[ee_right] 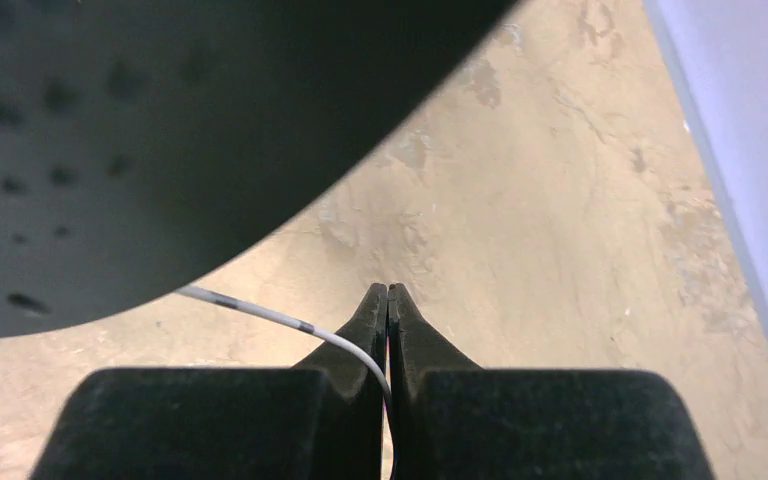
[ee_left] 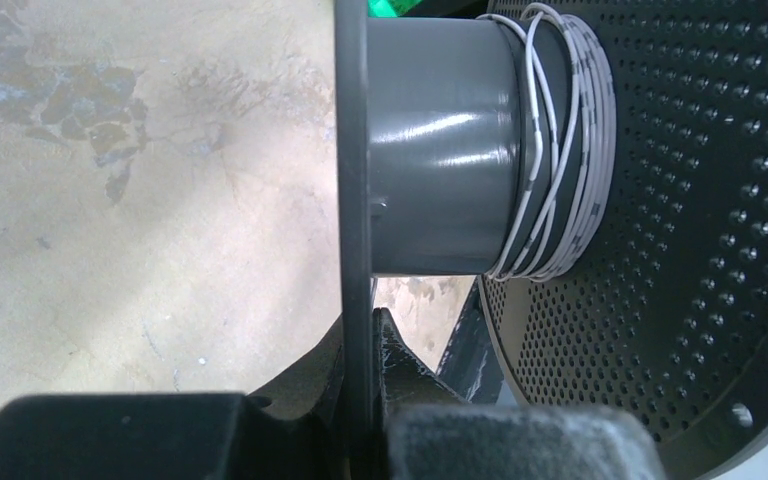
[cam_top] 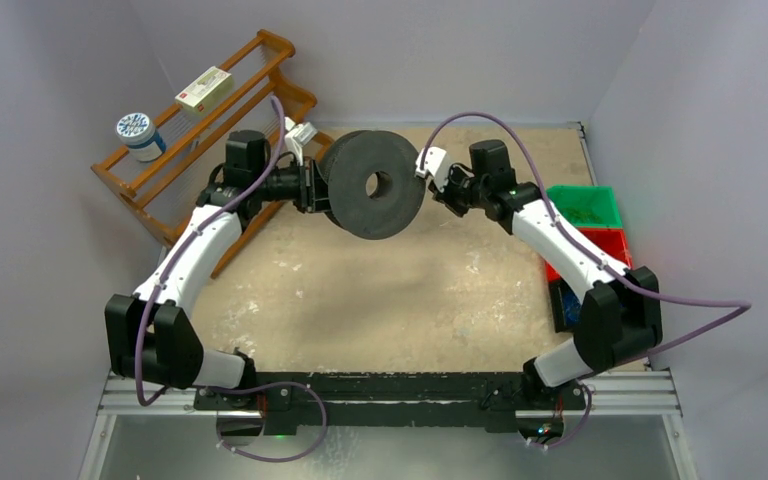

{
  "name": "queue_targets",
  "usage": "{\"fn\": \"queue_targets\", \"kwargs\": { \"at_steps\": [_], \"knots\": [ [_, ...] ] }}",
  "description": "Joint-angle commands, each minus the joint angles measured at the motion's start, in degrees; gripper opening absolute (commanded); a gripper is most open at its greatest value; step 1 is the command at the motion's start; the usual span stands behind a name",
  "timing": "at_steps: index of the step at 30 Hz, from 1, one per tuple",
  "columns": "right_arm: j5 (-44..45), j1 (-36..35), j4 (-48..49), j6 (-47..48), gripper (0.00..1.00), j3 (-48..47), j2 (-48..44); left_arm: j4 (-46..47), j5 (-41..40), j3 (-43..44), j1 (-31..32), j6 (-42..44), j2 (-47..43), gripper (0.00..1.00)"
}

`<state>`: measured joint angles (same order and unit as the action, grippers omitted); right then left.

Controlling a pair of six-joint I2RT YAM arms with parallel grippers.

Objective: Wrap the cables
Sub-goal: Wrap the cable around the cable reel.

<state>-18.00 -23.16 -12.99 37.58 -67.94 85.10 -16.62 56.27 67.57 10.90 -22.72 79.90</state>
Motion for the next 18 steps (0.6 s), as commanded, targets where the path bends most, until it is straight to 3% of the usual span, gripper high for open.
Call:
{"fn": "queue_targets", "kwargs": {
  "at_steps": [1,5,11,18],
  "knots": [
    [-8.9,0.9,-6.9,0.3,0.00,-6.4,1.4,-4.3,0.4,2.1,0.2,12.8,-2.8,0.00],
    [-15.5,2.1,-14.4,0.4,0.00,-12.7,3.7,-10.9,-6.9,3.7,1.4,25.5,-3.5,0.00],
    [-20.6,2.2,-26.4,2.0,0.00,-22.3,8.7,-9.0,-24.2,1.7,6.1,35.3,-7.1,0.00],
    [-22.4,2.2,-32.5,2.2,0.00,-26.3,13.0,0.4,-44.3,-4.7,12.5,37.0,-10.0,0.00]
  ]
}}
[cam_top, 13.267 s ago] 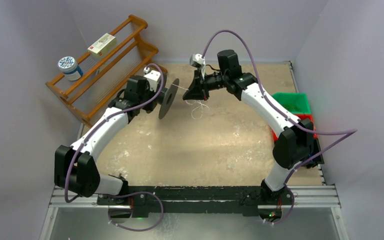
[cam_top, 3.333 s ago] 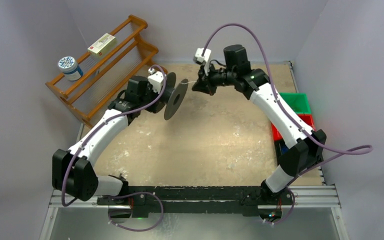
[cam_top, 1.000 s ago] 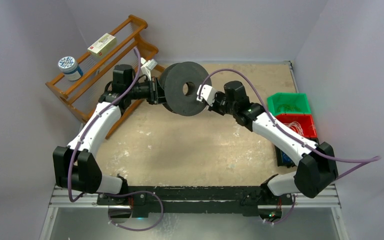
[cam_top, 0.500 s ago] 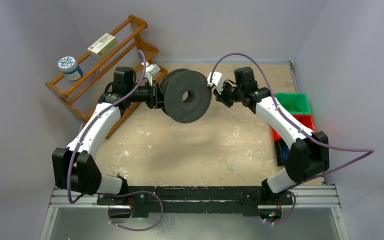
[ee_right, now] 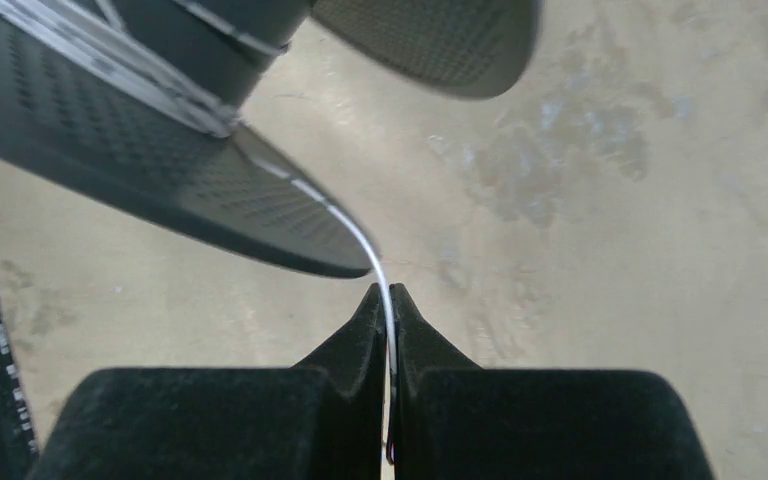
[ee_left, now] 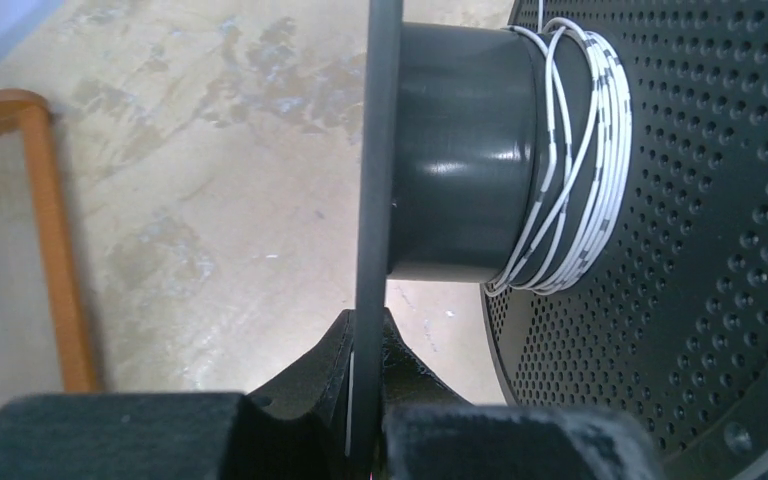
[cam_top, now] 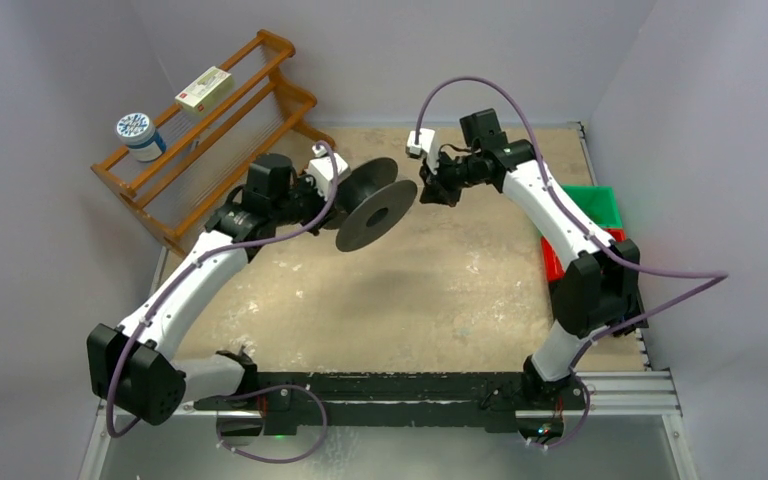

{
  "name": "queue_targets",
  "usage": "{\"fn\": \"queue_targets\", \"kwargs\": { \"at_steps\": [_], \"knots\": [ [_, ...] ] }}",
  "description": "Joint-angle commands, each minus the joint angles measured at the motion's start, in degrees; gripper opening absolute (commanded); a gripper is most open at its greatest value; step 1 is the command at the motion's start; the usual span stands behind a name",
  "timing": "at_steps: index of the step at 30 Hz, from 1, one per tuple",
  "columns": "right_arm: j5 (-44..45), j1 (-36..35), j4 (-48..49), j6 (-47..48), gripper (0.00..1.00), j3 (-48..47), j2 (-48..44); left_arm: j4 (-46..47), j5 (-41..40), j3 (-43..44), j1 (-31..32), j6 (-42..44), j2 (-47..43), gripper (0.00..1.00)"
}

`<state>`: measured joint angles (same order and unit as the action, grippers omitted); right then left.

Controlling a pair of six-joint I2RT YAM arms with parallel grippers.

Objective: Wrap the cables
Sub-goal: Wrap the cable around the cable reel.

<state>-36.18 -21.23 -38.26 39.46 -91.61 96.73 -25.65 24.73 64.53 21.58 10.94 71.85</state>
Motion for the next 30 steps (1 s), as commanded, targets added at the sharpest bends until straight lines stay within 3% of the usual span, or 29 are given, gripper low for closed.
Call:
{"fn": "queue_targets", "kwargs": {
  "at_steps": [1,11,19,30],
  "knots": [
    [-5.5,0.2,-7.8,0.2,0.00,-3.0,1.4,10.2,-14.6,-2.1,2.3,3.7,-1.9,0.00],
    [-13.2,-0.1,-9.5,-4.5,0.00,-7.5,2.1,17.1,-31.1,-6.7,8.2,7.2,-1.4,0.00],
    [-16.1,-1.9,-6.0,-11.9,0.00,-9.6,2.8,20.6,-41.4,-6.7,10.6,1.9,2.5,0.00],
    [-15.8,-8.0,2.5,-19.4,0.00,-9.7,2.3,19.1,-42.3,-4.1,10.7,-5.3,7.5,0.00]
  ]
}}
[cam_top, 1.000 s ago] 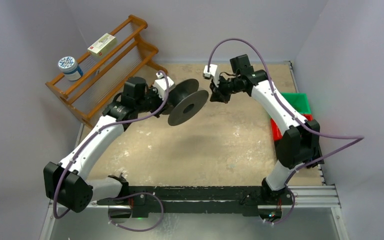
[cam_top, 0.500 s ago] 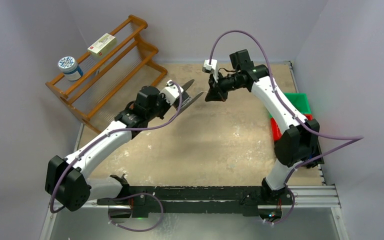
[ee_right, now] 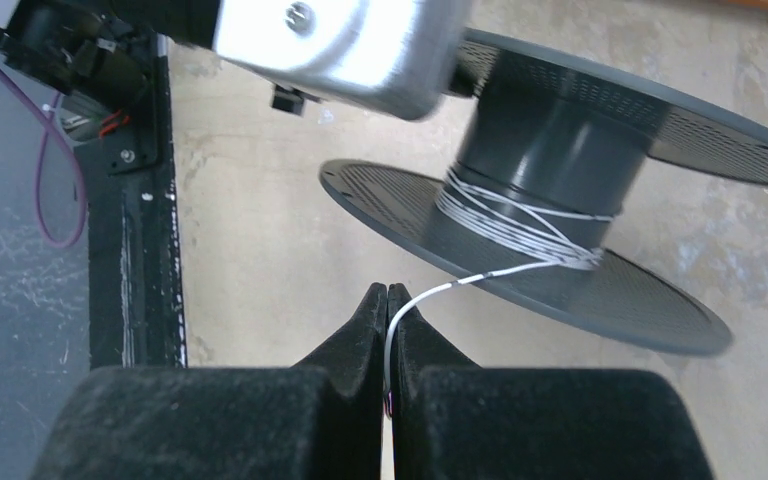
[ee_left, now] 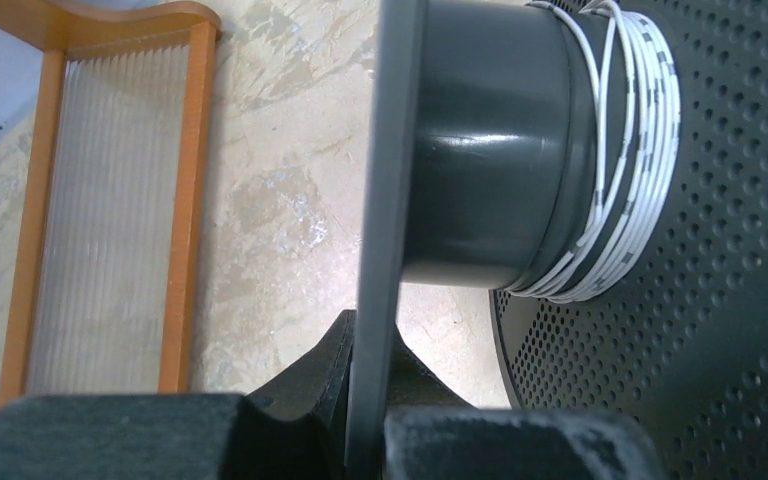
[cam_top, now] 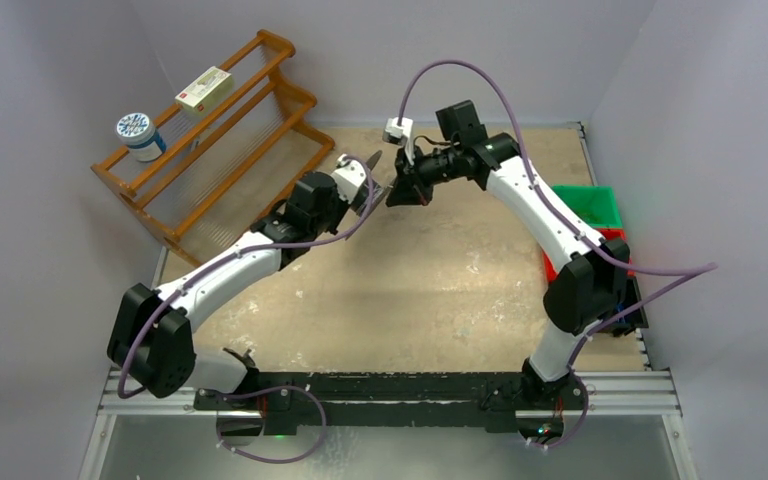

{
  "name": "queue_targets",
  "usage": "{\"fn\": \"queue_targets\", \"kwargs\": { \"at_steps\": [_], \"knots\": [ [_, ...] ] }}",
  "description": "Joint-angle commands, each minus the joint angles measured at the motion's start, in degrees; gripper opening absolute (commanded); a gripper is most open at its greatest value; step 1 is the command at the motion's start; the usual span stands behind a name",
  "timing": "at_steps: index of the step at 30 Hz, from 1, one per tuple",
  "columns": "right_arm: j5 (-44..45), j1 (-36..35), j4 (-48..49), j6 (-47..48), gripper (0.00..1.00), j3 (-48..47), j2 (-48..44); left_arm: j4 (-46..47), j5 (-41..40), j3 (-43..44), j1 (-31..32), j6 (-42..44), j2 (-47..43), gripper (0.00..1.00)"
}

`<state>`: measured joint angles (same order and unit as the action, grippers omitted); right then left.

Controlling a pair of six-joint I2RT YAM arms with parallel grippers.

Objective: Wrap the cables
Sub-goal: Wrap the cable around the cable reel.

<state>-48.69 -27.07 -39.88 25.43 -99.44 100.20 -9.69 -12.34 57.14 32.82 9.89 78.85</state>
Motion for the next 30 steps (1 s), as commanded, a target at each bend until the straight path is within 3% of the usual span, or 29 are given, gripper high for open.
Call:
{"fn": "queue_targets", "kwargs": {
  "at_steps": [1,10,20,30],
  "knots": [
    [-3.3,-2.7,5.4,-6.5,0.00,-1.7,-1.0,3.2,-5.7,3.3,-0.5,-4.5,0.7,0.00],
    [0.2,-9.4,7.5,-6.0,0.00,-1.7,1.8,1.6,-4.8,4.5,-0.6,-11.6,2.0,0.00],
    [5.2,-13.1,17.3,-4.7,0.00,8.1,-1.8,-0.9,13.3,7.7,-7.3,-25.6,3.8,0.00],
    [11.2,-17.2,23.5,-2.0,0.00,17.2,-5.9,0.5,21.2,9.6,-11.5,-33.9,5.7,0.00]
  ]
}}
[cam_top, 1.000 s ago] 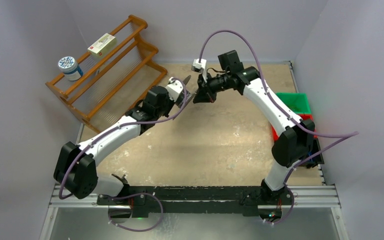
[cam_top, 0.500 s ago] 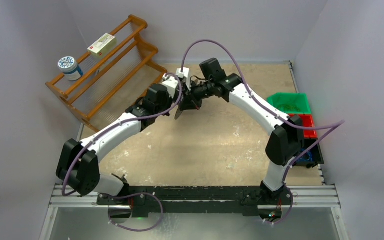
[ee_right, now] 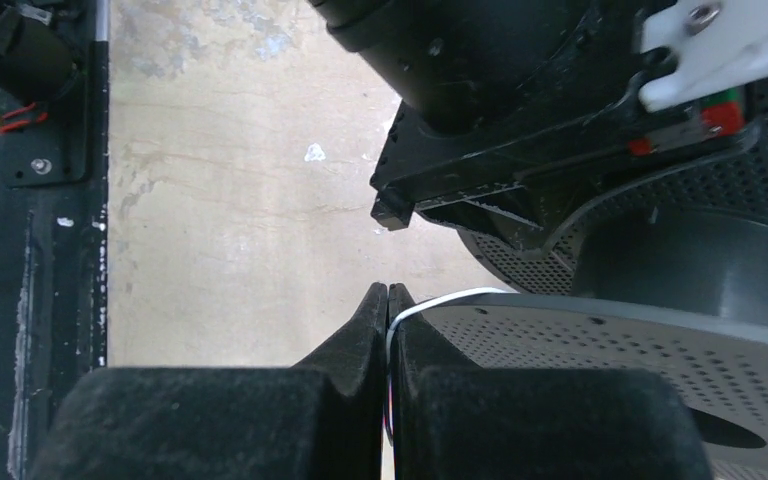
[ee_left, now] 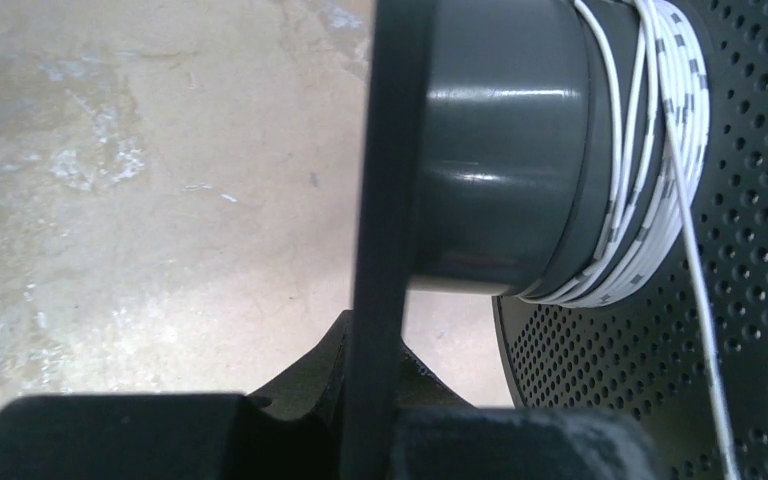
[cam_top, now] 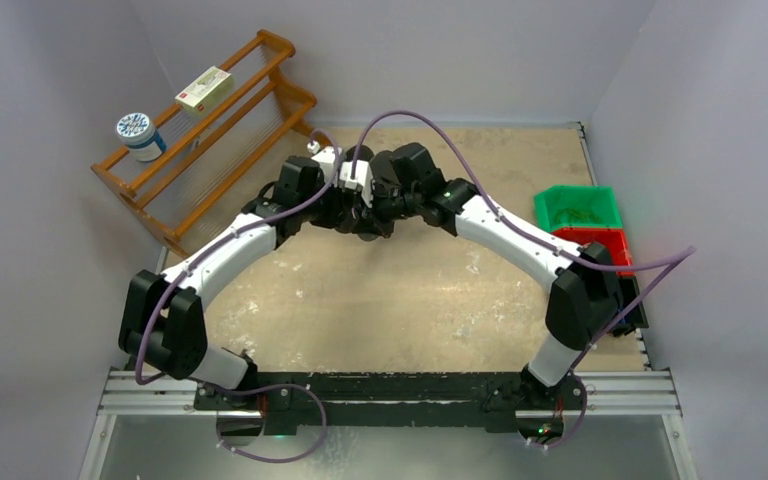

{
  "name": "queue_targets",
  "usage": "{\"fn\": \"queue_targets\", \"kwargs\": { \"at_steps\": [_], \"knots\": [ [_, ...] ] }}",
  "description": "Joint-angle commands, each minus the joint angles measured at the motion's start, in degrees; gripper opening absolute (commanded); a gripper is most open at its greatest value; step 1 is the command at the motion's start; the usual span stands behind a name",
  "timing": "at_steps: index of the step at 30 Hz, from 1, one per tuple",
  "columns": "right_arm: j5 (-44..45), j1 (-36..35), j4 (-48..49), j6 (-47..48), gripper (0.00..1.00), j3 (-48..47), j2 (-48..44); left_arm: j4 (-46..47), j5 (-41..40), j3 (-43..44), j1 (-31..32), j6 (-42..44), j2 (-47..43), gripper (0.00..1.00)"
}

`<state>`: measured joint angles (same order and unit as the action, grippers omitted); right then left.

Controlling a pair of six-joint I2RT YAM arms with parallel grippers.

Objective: Wrap the cables
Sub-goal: Wrap the cable around the cable reel.

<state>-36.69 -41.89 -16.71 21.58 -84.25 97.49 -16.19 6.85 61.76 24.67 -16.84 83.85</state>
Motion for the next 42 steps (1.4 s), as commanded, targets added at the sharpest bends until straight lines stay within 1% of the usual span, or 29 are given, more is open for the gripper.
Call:
{"fn": "queue_targets", "kwargs": {
  "at_steps": [1,6,15,19,23,26,29,31,33,35,38,42],
  "knots": [
    [0.0,-2.7,0.2,2.2,0.00,2.5,-3.2,7.1,2.7,5.3,-3.9,-7.9,1.0,0.00],
    [3.9,-4.3,0.7,3.9,0.00,5.9,-4.1,7.7,4.7,6.6,-6.2,-10.6,1.4,0.00],
    [7.5,-5.7,0.5,5.9,0.00,8.9,-4.1,9.2,9.5,8.0,-9.4,-15.3,1.2,0.00],
    [8.0,-5.8,-0.6,7.3,0.00,9.5,-4.5,10.5,12.1,7.8,-10.9,-16.4,0.7,0.00],
    [5.1,-5.2,-4.6,8.4,0.00,9.3,-6.5,12.2,15.9,6.6,-11.8,-15.8,-0.2,0.00],
    [0.9,-2.4,-6.7,8.5,0.00,8.6,-9.5,15.0,21.9,5.1,-13.3,-15.8,-0.1,0.00],
    [-7.8,4.5,-9.2,8.2,0.00,6.4,-11.8,19.1,28.8,3.7,-14.3,-17.0,1.5,0.00],
    [-14.2,9.9,-10.9,8.1,0.00,4.4,-13.1,20.4,31.1,2.8,-14.4,-17.9,2.9,0.00],
    [-18.7,14.2,-10.4,7.1,0.00,4.4,-14.5,22.5,31.3,1.3,-14.4,-19.7,3.5,0.00],
    [-19.4,15.8,-8.8,7.0,0.01,6.3,-15.8,24.0,31.2,0.4,-14.4,-21.3,3.9,0.00],
    [-18.4,15.9,-5.0,7.3,0.08,11.1,-16.7,26.1,32.9,0.2,-14.4,-23.7,4.7,0.00],
    [-15.5,15.8,-2.9,12.4,0.14,14.6,-15.0,29.3,34.0,0.1,-14.4,-26.9,4.6,0.00]
  ]
}}
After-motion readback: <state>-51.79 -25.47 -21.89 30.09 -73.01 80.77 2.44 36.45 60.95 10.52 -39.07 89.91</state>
